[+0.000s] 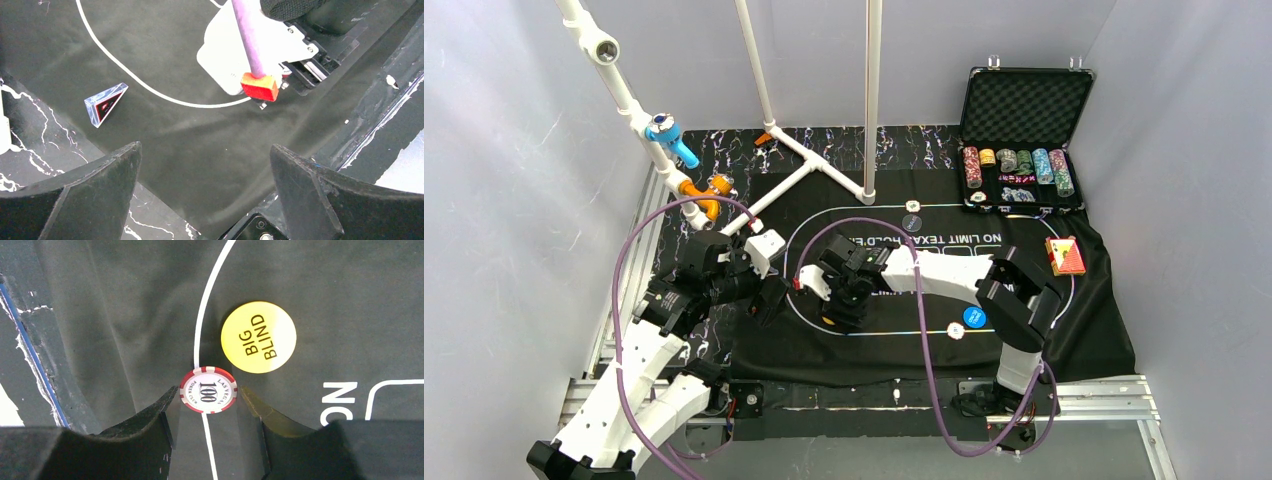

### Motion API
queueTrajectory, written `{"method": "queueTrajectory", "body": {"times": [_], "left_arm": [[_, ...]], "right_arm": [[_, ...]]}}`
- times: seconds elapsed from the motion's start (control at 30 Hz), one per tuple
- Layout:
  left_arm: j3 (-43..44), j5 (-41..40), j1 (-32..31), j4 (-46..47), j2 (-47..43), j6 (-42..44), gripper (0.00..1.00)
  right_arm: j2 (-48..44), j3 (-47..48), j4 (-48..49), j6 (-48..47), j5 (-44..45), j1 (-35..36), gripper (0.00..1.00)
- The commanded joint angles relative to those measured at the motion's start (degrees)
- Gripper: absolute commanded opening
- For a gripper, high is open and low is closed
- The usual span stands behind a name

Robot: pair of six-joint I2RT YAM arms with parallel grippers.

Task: Distribute texas hold em gaming equipment

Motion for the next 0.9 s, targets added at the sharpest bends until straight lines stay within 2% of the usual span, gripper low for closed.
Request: {"method": "queueTrajectory", "body": {"times": [0.0, 0.1, 0.2, 0.3, 0.43, 0.63, 0.73, 0.87], "left_arm": [[0.95, 1.79, 0.23, 0.08, -0.25, 0.32, 0.99], [0.79, 1.87, 0.23, -0.01, -0.33, 0.47, 0.99], [0.52, 2.4, 0.23, -0.16, -0.35, 0.72, 0.99], [0.42, 3.38, 0.24, -0.79, -0.27, 1.5, 0.99], [0.99, 9.42, 0.21, -3.54, 0.13, 3.63, 0.99], [2.04, 10.87, 0.24, -6.43, 2.56, 5.67, 0.99], [2.16, 12.26, 0.24, -6.52, 2.64, 5.75, 0.99], [3.23, 10.48, 0.13, -6.79, 4.1, 5.61, 0.99]], "right_arm": [[1.37, 0.2, 1.07, 0.61, -0.07, 0.5, 0.45], [1.67, 0.1, 0.9, 0.57, -0.47, 0.59, 0.5], [1.57, 0.82, 0.0, 0.36, -0.97, 0.59, 0.63], [0.48, 2.43, -1.54, -0.18, -0.88, 0.55, 0.68], [-3.06, 2.31, -3.06, -1.45, 0.28, -0.67, 0.75], [-11.87, -0.15, -4.78, -3.34, 0.68, -9.57, 0.83], [-17.72, -0.57, -5.52, -3.34, 1.77, -15.19, 0.97], [-25.86, -1.81, -5.03, -0.41, 8.01, -20.27, 0.98]]}}
